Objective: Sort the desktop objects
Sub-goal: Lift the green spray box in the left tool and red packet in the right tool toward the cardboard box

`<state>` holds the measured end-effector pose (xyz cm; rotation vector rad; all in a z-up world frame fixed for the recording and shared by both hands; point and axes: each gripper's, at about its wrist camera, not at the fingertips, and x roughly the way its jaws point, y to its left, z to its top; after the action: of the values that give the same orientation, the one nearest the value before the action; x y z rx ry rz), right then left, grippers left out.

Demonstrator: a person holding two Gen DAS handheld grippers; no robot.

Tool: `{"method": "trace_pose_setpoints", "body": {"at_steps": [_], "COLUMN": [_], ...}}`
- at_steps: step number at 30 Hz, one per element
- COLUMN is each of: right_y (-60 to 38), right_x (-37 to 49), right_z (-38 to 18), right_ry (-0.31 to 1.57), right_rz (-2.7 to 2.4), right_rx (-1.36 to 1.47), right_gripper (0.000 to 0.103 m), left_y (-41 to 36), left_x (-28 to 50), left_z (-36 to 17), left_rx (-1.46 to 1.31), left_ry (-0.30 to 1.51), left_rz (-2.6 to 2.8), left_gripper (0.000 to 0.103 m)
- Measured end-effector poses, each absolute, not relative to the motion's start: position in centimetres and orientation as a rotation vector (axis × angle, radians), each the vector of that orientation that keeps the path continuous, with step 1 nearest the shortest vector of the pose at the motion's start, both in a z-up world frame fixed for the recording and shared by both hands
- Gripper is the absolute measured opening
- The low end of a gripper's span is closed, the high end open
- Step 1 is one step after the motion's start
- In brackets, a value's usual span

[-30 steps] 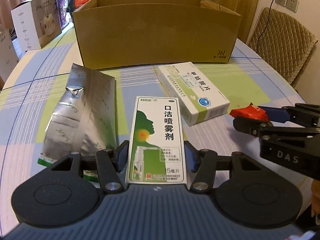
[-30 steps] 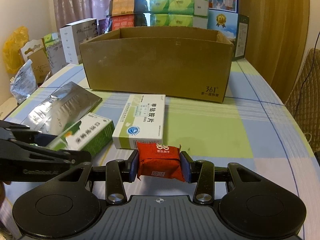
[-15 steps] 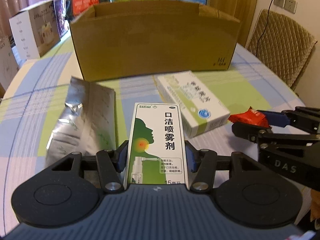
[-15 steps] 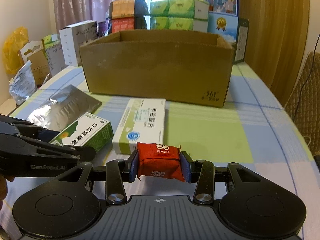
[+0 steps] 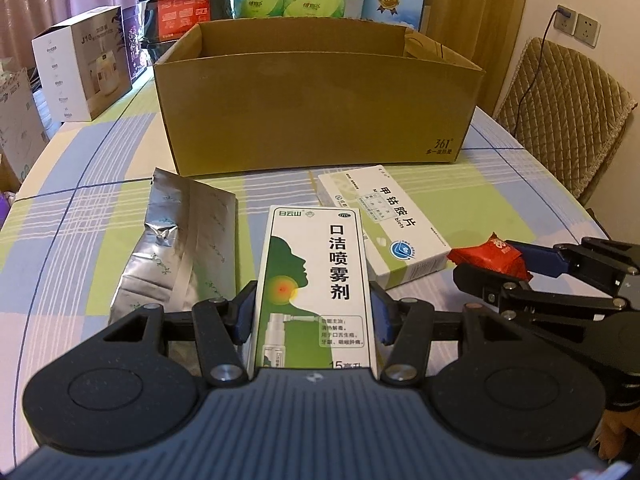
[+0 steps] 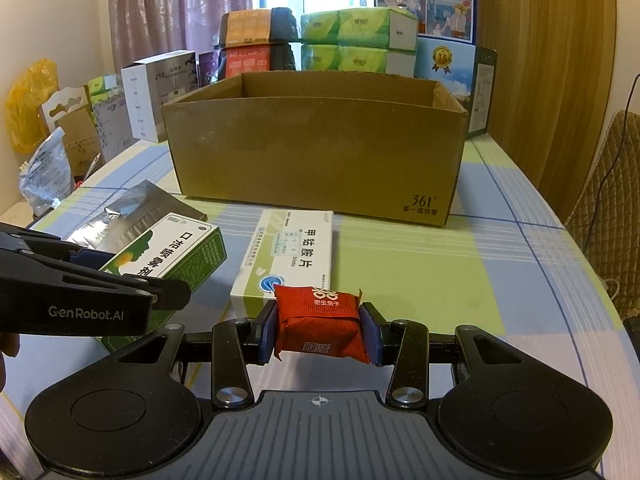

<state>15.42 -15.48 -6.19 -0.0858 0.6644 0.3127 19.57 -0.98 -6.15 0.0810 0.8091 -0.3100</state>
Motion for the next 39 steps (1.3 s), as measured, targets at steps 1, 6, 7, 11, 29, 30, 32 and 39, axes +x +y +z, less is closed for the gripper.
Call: {"method": "trace_pose_setpoints", "body": {"at_steps": [1, 6, 7, 11, 29, 30, 32, 39], "right_y": [-15.5, -15.4, -15.5, -16.1, -16.6, -16.5, -16.2, -15.9], "right_x": [15.4, 15.5, 15.5, 15.9, 22.5, 23.2, 24.5, 29.1], "right_z": [-6.2, -5.8, -5.5, -3.8, 4.3, 4.6, 4.9, 4.8], "right_ry": [0.663, 0.652, 0.645, 0.595, 0.421, 0.413, 0.397, 0.400], "right_rz": [0.313, 0.315, 0.316, 0.309, 0.294, 0.294, 0.290, 0.262], "right_rx": [-0.087, -0.085, -0.083, -0.077, -0.024, -0.022, -0.027, -0.003], "right_gripper": [0.040, 0.040, 0.040, 0.040, 0.040, 0.040, 0.040, 0.040], "left_y": [-0.9, -0.7, -0.8, -0.8, -1.8, -1.7, -1.5, -0.5], "left_x": [19.6, 19.6, 19.6, 19.8, 27.3, 27.9, 29.4, 34.1], "left_z": [-6.1, -5.6, -5.3, -3.4, 4.3, 4.6, 5.1, 5.6], "left_rx": [0.078, 0.063, 0.062, 0.062, 0.026, 0.023, 0.011, -0.022], "left_ry": [0.809, 0.802, 0.798, 0.762, 0.616, 0.608, 0.594, 0.588], "left_rz": [-0.309, -0.308, -0.311, -0.319, -0.316, -0.312, -0.302, -0.269], "left_gripper": [0.051, 0.051, 0.051, 0.051, 0.051, 0.051, 0.051, 0.051]}}
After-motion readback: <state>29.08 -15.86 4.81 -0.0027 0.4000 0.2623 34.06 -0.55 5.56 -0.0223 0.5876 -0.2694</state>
